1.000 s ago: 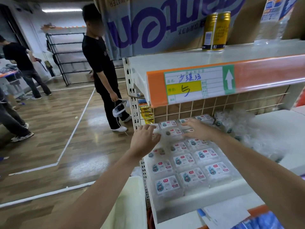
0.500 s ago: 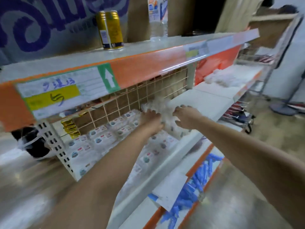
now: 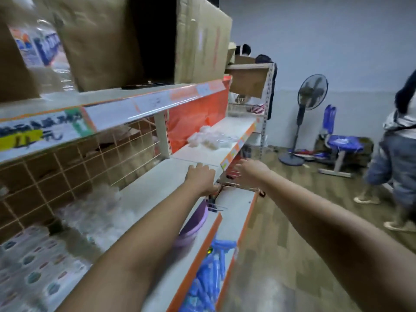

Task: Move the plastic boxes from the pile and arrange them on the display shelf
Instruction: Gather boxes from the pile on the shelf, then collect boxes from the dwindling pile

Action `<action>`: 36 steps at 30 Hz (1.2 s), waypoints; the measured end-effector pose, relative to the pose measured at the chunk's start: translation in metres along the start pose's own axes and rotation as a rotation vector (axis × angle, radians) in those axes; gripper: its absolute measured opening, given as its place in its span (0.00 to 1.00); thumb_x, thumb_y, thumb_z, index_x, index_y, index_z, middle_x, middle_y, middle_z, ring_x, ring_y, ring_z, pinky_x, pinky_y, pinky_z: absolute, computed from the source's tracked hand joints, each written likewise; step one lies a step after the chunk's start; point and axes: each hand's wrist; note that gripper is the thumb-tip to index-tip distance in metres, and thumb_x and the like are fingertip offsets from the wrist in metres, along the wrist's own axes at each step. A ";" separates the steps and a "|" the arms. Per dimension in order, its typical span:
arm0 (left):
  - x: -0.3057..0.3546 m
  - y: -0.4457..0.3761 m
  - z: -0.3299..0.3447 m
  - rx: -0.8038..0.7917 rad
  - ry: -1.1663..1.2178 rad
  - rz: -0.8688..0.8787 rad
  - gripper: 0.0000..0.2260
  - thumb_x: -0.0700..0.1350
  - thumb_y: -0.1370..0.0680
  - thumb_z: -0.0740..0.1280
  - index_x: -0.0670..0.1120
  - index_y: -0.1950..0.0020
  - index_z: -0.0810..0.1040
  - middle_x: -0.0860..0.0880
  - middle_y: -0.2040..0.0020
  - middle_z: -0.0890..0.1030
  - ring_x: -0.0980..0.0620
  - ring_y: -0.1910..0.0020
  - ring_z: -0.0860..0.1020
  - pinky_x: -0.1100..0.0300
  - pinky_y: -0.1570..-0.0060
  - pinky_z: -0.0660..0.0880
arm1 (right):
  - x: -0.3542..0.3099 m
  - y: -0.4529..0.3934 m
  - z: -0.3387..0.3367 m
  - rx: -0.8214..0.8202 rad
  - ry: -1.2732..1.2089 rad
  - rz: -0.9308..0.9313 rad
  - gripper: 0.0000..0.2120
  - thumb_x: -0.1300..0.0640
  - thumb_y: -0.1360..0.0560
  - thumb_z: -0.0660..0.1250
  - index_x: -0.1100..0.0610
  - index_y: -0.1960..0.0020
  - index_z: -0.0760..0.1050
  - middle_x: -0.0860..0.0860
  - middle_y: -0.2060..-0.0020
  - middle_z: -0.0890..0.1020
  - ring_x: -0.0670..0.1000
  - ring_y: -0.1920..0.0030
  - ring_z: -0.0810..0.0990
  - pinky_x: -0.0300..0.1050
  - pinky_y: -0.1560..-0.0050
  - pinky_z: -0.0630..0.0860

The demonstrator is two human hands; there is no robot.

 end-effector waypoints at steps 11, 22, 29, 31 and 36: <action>0.046 -0.173 0.007 -0.048 -0.002 -0.052 0.23 0.59 0.20 0.54 0.44 0.34 0.70 0.42 0.37 0.72 0.43 0.37 0.68 0.51 0.42 0.66 | 0.133 -0.081 0.051 -0.048 -0.054 0.088 0.22 0.43 0.22 0.58 0.57 0.35 0.70 0.56 0.39 0.72 0.57 0.39 0.72 0.51 0.45 0.71; 0.016 -0.371 0.020 0.013 0.009 -0.115 0.22 0.59 0.21 0.56 0.46 0.35 0.72 0.43 0.35 0.73 0.43 0.36 0.70 0.52 0.41 0.67 | 0.237 -0.272 0.082 -0.077 -0.108 0.064 0.20 0.53 0.24 0.56 0.54 0.33 0.69 0.55 0.38 0.74 0.57 0.39 0.73 0.54 0.43 0.75; -0.006 -0.466 0.041 -0.027 0.043 -0.186 0.23 0.58 0.22 0.58 0.46 0.33 0.70 0.44 0.33 0.71 0.44 0.34 0.69 0.51 0.40 0.68 | 0.280 -0.363 0.127 -0.116 -0.224 0.041 0.18 0.51 0.23 0.58 0.53 0.35 0.72 0.55 0.38 0.74 0.58 0.39 0.74 0.52 0.42 0.74; -0.013 -0.488 0.049 -0.030 0.068 -0.229 0.20 0.55 0.24 0.60 0.47 0.35 0.72 0.44 0.35 0.73 0.44 0.36 0.71 0.51 0.42 0.69 | 0.290 -0.386 0.137 -0.119 -0.252 0.008 0.18 0.52 0.23 0.59 0.55 0.35 0.72 0.56 0.37 0.73 0.58 0.38 0.73 0.52 0.42 0.74; -0.030 -0.539 0.066 -0.068 0.101 -0.323 0.23 0.51 0.24 0.64 0.48 0.30 0.68 0.45 0.32 0.70 0.45 0.32 0.66 0.48 0.37 0.67 | 0.308 -0.455 0.155 -0.096 -0.287 -0.155 0.23 0.53 0.23 0.61 0.54 0.30 0.67 0.55 0.35 0.71 0.56 0.33 0.69 0.52 0.37 0.69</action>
Point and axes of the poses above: each hand's wrist, its own y-axis away from the middle knuckle, its own z-axis out of the palm, x = y × z
